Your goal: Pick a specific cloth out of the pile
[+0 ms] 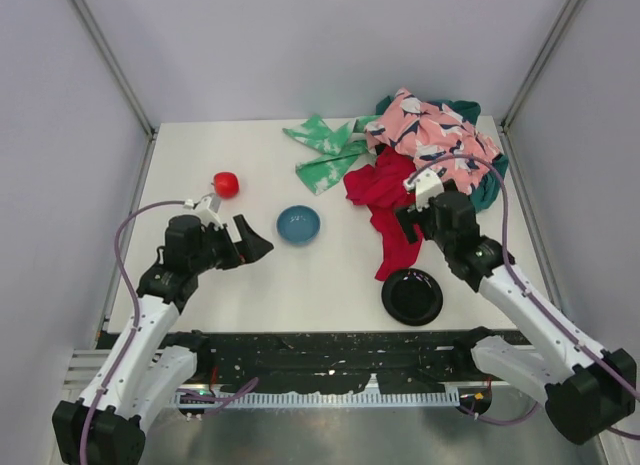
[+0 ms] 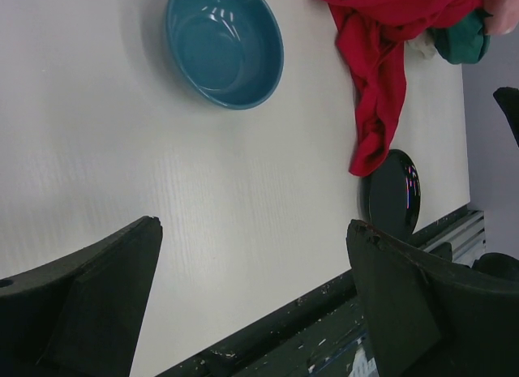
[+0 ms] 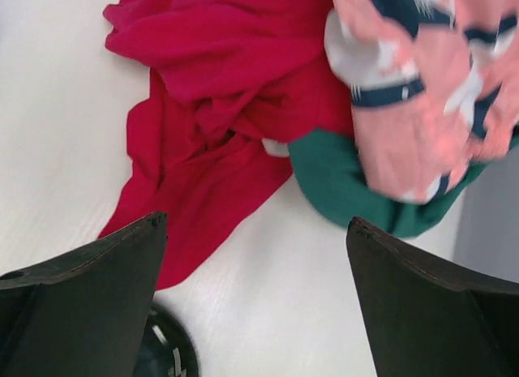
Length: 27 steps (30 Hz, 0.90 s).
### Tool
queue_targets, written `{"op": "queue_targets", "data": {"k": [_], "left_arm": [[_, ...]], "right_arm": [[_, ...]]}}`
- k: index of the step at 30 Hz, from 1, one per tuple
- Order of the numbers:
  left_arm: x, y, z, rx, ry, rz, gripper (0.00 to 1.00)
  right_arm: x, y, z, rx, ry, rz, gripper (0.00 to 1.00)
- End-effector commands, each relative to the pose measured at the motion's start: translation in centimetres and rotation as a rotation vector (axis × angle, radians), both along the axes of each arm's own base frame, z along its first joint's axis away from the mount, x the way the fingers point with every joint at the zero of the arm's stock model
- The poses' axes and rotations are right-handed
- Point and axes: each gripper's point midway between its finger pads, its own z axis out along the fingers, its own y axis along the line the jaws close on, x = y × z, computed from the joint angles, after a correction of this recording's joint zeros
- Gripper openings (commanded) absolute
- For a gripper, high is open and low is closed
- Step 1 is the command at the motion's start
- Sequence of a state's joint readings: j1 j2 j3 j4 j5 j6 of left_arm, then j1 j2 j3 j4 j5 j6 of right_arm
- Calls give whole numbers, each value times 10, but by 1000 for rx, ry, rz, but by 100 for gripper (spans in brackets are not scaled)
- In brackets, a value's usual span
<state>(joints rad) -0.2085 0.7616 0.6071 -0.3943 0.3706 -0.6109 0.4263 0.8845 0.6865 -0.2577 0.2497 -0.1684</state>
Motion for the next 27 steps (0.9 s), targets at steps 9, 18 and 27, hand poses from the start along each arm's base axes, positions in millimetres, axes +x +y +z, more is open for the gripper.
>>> {"op": "queue_targets", "data": {"k": [9, 18, 27], "left_arm": [[21, 5, 18, 62, -62, 5, 100], [33, 7, 6, 96, -11, 21, 100], [42, 6, -1, 114, 33, 20, 100]], "right_arm": [[119, -19, 50, -829, 0, 273, 95], [179, -39, -31, -778, 256, 340, 95], [175, -43, -124, -727, 544, 464, 95]]}}
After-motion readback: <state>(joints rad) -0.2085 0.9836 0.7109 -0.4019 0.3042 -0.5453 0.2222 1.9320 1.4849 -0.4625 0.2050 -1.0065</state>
